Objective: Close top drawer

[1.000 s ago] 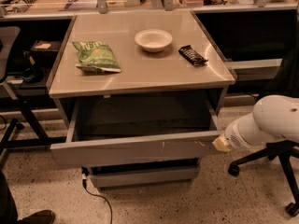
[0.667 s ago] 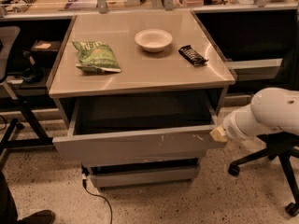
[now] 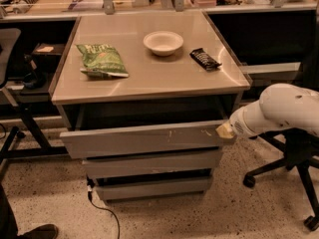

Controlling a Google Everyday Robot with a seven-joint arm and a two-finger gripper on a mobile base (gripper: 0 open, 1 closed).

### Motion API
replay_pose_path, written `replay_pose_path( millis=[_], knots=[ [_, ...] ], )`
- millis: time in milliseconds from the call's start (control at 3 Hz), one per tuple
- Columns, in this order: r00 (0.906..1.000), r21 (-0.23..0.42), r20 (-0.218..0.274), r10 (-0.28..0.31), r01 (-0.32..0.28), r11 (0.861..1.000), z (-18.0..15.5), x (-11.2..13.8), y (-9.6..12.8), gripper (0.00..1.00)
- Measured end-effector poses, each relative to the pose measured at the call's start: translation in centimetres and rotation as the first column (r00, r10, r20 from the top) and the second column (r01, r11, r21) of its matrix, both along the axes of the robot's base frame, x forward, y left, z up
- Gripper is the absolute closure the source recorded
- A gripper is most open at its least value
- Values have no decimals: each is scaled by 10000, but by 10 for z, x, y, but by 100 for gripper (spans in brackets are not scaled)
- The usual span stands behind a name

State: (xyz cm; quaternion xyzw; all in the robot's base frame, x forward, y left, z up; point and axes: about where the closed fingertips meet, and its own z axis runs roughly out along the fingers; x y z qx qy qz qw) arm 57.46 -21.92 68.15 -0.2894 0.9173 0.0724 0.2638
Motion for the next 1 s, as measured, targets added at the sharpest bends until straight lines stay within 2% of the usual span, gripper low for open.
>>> replay_pose_path(
  millis=[333,667,1000],
  knots=[
    [9995,-82,-318,72,-75,9999,-5,-19,-7,100],
    [9981,-65,-590,-154,151,9999,-14,-29,-15,100],
    [9982,-63,-587,-155,151,9999,-14,-29,-15,100]
  ],
)
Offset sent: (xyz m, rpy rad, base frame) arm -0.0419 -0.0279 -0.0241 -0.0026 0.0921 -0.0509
